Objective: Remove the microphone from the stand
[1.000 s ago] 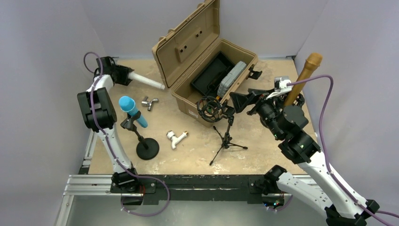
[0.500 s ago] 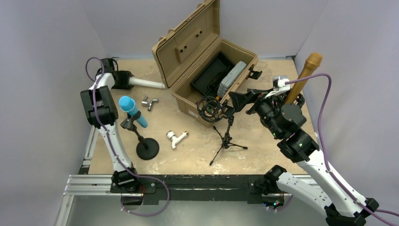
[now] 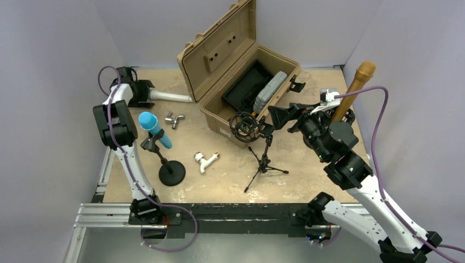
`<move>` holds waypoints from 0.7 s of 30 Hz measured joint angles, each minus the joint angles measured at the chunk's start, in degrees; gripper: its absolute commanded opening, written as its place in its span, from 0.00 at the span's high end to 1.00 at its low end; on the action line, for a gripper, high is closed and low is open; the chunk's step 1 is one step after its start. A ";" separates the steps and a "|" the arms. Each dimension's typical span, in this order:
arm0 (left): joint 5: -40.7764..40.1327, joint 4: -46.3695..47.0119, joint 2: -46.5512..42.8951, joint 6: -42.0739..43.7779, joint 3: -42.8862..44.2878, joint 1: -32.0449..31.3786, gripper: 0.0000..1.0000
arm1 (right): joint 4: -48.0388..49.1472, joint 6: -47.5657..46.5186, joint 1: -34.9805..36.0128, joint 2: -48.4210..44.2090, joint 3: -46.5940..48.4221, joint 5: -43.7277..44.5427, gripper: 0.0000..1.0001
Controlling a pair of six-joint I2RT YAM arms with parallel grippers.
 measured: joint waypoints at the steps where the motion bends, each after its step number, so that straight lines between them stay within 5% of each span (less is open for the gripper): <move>1: -0.07 -0.17 -0.11 0.20 0.15 0.00 0.13 | 0.02 0.04 0.00 -0.07 0.00 0.00 0.08; 11: -0.22 -3.74 -4.04 2.01 0.26 0.00 0.13 | 0.09 0.02 0.00 0.00 0.00 -0.04 0.08; 21: -0.48 -3.48 -29.22 9.55 -5.42 0.00 0.12 | 0.59 -0.96 0.00 0.07 0.00 -0.09 0.07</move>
